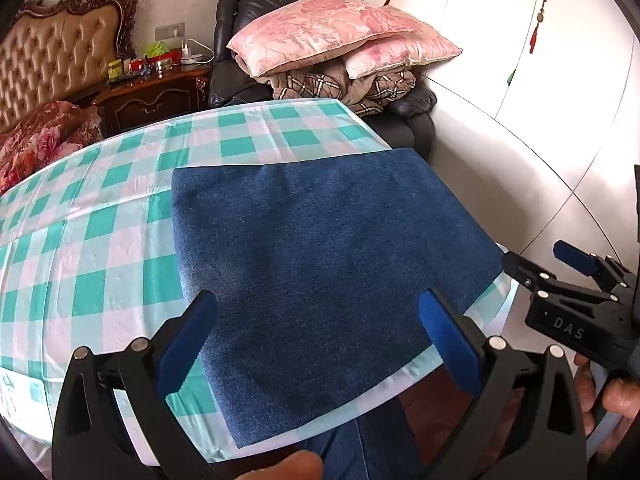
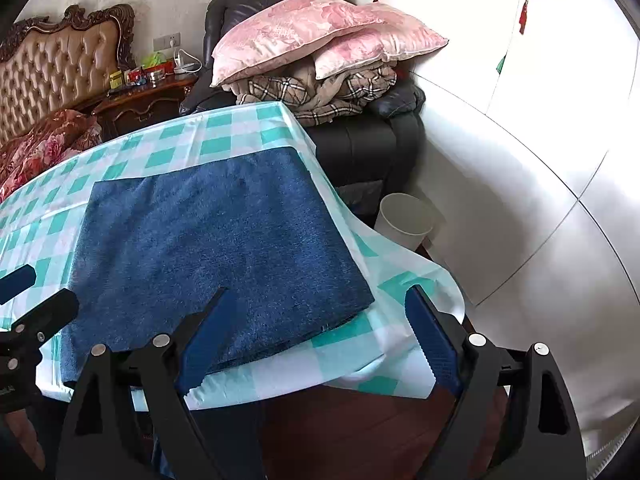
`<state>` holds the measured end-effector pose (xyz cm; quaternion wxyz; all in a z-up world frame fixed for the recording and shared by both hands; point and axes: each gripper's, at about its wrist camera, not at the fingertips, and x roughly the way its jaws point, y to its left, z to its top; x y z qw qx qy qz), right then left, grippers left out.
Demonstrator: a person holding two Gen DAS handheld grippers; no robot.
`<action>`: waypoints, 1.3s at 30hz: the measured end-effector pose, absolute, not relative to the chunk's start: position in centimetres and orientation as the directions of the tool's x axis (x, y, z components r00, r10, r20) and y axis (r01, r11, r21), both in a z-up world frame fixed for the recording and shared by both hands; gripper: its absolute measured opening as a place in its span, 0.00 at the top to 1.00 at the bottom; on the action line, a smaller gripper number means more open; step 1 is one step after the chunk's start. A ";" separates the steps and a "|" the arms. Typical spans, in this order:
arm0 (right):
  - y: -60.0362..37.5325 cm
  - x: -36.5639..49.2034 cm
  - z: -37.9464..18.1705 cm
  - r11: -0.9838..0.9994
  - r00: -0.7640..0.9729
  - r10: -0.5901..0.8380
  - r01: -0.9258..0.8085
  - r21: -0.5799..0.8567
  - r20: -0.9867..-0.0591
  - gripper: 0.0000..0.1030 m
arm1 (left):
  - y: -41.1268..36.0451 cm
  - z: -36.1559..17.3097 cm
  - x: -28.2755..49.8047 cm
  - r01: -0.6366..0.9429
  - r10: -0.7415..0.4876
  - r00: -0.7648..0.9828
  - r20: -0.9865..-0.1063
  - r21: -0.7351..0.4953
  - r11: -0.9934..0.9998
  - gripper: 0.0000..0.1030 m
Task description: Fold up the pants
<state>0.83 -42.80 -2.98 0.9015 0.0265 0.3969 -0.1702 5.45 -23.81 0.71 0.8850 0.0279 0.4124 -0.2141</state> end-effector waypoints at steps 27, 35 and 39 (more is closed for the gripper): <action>-43.1 0.5 -3.1 0.939 0.624 -0.282 0.335 -0.077 -0.729 0.19 | -24.7 0.9 5.0 0.422 -0.352 0.562 -0.748 -0.107 0.900 0.02; -43.2 0.5 -3.3 0.938 0.621 -0.280 0.338 -0.073 -0.732 0.19 | -24.9 1.0 5.1 0.424 -0.352 0.562 -0.749 -0.105 0.900 0.02; -43.2 0.4 -3.3 0.938 0.621 -0.280 0.339 -0.071 -0.732 0.19 | -24.9 0.9 5.0 0.424 -0.352 0.561 -0.749 -0.105 0.900 0.02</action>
